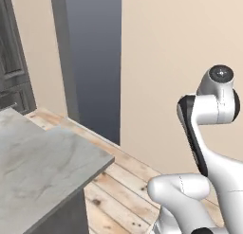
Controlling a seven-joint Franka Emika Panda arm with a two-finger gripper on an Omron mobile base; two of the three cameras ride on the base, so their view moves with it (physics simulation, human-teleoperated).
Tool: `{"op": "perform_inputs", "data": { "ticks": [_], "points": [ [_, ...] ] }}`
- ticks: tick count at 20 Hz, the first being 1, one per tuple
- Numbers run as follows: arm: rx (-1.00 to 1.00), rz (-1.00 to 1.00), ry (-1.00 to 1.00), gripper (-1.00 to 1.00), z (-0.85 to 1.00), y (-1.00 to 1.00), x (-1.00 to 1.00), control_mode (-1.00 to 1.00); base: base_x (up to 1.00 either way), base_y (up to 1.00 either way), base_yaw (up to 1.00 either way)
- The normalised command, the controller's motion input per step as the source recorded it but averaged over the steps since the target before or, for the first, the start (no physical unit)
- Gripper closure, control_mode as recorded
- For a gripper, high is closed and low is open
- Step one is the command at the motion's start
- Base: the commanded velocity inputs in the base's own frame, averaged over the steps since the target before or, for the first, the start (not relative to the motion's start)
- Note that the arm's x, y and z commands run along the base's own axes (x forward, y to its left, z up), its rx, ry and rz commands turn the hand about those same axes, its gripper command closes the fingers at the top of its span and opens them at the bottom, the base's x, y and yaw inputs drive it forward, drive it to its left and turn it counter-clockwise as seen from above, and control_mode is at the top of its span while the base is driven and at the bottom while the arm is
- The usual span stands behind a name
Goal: Retrieve the tupperware and aluminum foil from the cabinet and place them on the dining counter near the plate with lime and broccoli to prepare for storing leftovers.
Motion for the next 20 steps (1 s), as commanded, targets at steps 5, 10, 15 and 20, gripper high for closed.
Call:
{"op": "perform_inputs", "data": {
  "ticks": [5,10,15,20],
  "points": [
    [0.00,0.00,0.00,-1.00,0.00,0.00,0.00,1.00,1.00,0.00,0.43],
    [0.00,0.00,0.00,-1.00,0.00,0.00,0.00,1.00,0.82,-0.35,0.49],
    [0.00,0.00,0.00,-1.00,0.00,0.00,0.00,1.00,0.67,-0.73,0.45],
    [0.00,0.00,0.00,-1.00,0.00,0.00,0.00,1.00,0.94,-0.38,0.51]
  ]
}}
